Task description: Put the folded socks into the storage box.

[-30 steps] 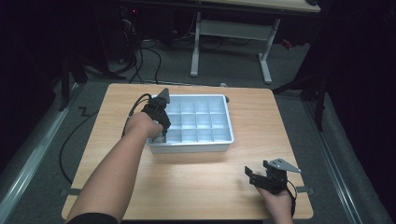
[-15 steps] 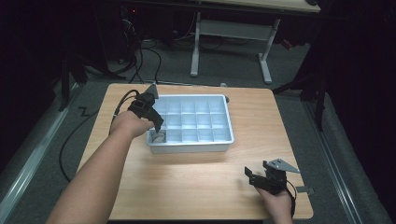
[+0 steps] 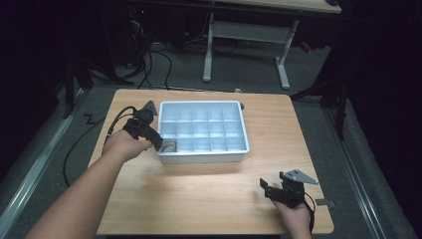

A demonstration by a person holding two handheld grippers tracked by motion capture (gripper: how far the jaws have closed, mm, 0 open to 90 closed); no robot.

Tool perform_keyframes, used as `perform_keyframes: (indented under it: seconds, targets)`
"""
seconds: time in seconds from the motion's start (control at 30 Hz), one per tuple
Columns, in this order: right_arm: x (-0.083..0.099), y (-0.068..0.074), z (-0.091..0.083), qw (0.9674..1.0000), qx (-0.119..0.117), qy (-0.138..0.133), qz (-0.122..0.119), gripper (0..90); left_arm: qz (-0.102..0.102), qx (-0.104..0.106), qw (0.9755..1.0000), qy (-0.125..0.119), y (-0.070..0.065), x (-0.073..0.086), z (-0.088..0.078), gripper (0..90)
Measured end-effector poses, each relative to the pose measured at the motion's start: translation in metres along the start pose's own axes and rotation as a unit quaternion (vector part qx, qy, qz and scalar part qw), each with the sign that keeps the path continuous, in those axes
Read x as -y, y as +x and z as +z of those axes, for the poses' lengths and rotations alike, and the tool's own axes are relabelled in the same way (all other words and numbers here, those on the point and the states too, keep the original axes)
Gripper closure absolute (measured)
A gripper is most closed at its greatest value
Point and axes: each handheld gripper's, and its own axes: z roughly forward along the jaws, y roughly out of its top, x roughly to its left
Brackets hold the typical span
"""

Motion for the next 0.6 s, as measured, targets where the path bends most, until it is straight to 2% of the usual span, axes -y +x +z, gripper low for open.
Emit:
perform_keyframes:
  seconds: [0.03,0.07,0.17,0.2,0.3,0.33,0.47,0.5,0.53,0.6]
  targets:
    - [0.0,0.0,0.0,1.0,0.0,0.0,-0.001,15.8,0.001,0.008,1.0,-0.006,0.006,0.005,-0.003,15.8]
    - [0.0,0.0,0.0,1.0,0.0,0.0,-0.001,15.8,0.001,0.008,1.0,-0.006,0.006,0.005,-0.003,15.8]
    - [0.001,0.0,0.001,1.0,-0.001,0.001,0.0,16.1,-0.011,0.04,0.999,-0.018,0.019,0.015,-0.011,15.5]
    - [0.001,0.0,0.001,1.0,-0.001,0.001,0.0,16.1,-0.011,0.04,0.999,-0.018,0.019,0.015,-0.011,15.5]
    - [0.002,0.0,0.001,1.0,0.0,0.003,-0.001,16.2,-0.017,0.06,0.9976,-0.032,0.029,0.026,-0.016,15.6]
    - [0.002,0.0,0.001,1.0,0.0,0.004,-0.001,16.2,-0.018,0.072,0.9962,-0.046,0.036,0.033,-0.019,15.6]
    - [0.002,0.001,0.001,1.0,0.001,0.005,-0.003,16.2,-0.012,0.096,0.9922,-0.078,0.049,0.052,-0.021,15.6]
    - [0.002,0.001,0.001,1.0,0.002,0.005,-0.005,16.2,-0.012,0.096,0.9922,-0.078,0.049,0.052,-0.021,15.6]
    - [0.002,0.001,0.001,1.0,0.003,0.005,-0.006,16.3,-0.003,0.105,0.9892,-0.103,0.054,0.062,-0.022,15.7]
    - [0.002,0.002,0.001,1.0,0.004,0.005,-0.006,16.3,0.012,0.109,0.9852,-0.132,0.059,0.074,-0.023,16.1]
